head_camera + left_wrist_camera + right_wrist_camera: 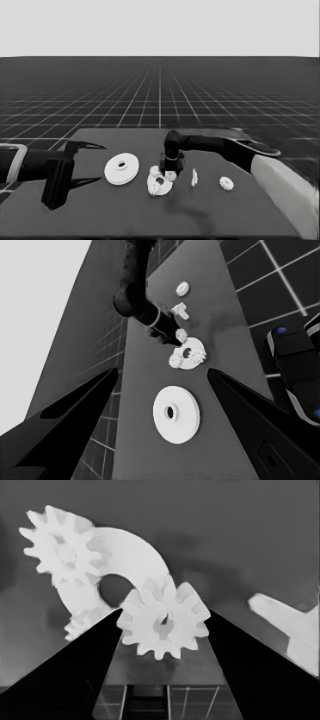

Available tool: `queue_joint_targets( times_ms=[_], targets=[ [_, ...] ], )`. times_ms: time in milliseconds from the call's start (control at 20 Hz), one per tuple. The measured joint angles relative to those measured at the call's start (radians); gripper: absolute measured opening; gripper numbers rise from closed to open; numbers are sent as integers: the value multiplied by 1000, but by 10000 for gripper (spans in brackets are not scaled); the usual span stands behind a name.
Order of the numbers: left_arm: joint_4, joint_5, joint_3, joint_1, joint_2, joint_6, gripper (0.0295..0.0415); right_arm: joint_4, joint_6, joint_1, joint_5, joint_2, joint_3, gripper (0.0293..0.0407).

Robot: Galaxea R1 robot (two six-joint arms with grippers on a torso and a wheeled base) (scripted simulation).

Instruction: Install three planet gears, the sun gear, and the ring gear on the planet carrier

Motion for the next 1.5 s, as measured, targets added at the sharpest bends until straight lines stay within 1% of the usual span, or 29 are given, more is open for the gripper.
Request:
queue_joint_targets(
  times_ms=[100,400,450,500,550,600,900,950,1000,1050,1150,1400,1450,1500],
  targets=[
    [0,0,0,0,0,0,385,-32,-17,-36,15,9,-31,312],
    [0,0,0,0,0,0,385,-47,-26,-52,24,14,-48,312],
    [0,0,0,0,0,0,385,-47,-26,-52,24,15,-48,344],
    [0,0,0,0,0,0,385,-48,-27,-52,24,15,-48,371],
    [0,0,0,0,0,0,385,-48,-27,-52,24,15,-48,381],
    [0,0,0,0,0,0,385,-48,-27,-52,24,15,-49,383],
    [0,0,0,0,0,0,385,-48,-27,-52,24,15,-49,385],
    [0,0,0,0,0,0,385,7,6,2,-5,-2,8,385],
    [0,0,0,0,0,0,385,43,22,45,-17,-9,33,385],
    [0,0,0,0,0,0,385,66,28,70,-23,-11,44,385],
    [0,0,0,0,0,0,385,87,33,93,-28,-13,51,385],
    [0,0,0,0,0,0,385,98,34,103,-30,-13,53,385],
    [0,0,0,0,0,0,385,106,-13,108,-21,-239,336,385],
    [0,0,0,0,0,0,385,116,-121,113,-5,-490,424,385]
  ],
)
